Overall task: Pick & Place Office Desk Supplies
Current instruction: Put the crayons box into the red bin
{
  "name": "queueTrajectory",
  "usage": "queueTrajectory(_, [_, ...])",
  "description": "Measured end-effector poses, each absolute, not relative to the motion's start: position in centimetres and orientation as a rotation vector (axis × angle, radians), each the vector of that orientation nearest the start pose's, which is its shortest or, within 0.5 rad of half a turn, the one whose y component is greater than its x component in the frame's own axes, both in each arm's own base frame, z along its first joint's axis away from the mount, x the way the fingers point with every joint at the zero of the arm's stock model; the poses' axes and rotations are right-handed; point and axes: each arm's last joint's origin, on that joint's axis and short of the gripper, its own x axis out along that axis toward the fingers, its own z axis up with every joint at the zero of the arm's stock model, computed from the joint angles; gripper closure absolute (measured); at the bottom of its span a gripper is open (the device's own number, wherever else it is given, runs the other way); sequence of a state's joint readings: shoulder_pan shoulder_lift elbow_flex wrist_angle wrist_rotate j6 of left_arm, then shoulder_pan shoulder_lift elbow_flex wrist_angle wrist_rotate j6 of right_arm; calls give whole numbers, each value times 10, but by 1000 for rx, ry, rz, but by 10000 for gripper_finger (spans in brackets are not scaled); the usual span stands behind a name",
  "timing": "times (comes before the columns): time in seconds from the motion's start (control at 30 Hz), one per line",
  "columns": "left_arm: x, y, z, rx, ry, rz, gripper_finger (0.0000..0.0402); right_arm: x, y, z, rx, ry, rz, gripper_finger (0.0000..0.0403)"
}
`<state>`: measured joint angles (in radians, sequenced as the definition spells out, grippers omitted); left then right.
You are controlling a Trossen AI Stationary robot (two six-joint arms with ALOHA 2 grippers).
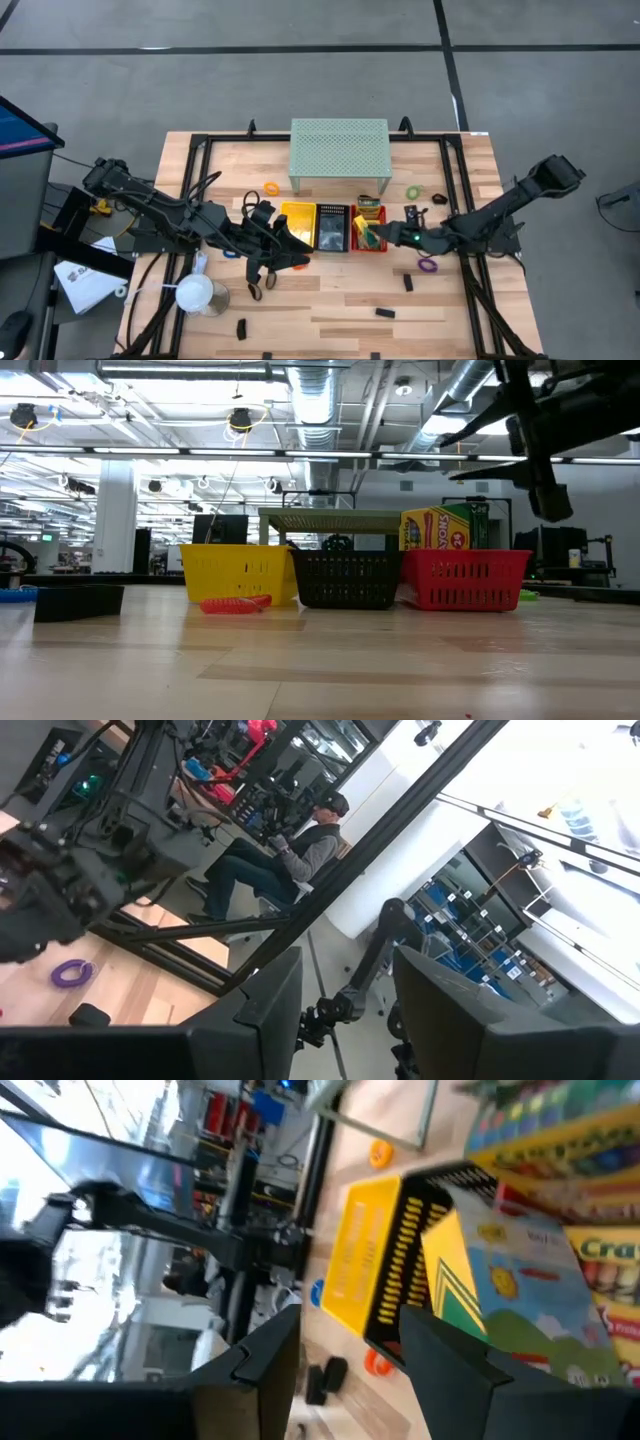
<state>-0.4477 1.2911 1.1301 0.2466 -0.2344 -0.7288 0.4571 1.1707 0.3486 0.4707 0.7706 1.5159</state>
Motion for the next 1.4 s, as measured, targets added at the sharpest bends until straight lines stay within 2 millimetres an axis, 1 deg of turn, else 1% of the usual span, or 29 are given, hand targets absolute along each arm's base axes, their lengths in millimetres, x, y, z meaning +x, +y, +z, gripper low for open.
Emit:
queueTrajectory(0.13, [268, -121, 385, -747, 0, -233, 247, 205, 77, 170, 1292, 37, -470, 235])
queueTrajectory(0.37, [268, -121, 385, -747, -1, -234, 247, 203, 79, 160, 1282, 100, -514, 235])
queueTrajectory(0.67, [268, -122, 385, -748, 0, -235, 247, 197, 76, 160, 1249, 113, -563, 235])
queueTrajectory(0.8, [267, -125, 385, -748, 4, -247, 247, 192, 75, 161, 1229, 127, -588, 235])
queueTrajectory(1.07, [266, -125, 385, -748, 5, -249, 247, 181, 70, 162, 1180, 191, -625, 235])
queueTrajectory(1.23, [266, -127, 385, -748, 8, -257, 247, 174, 68, 163, 1187, 214, -641, 235])
queueTrajectory(1.4, [266, -127, 385, -748, 8, -257, 247, 173, 68, 165, 1194, 214, -630, 235])
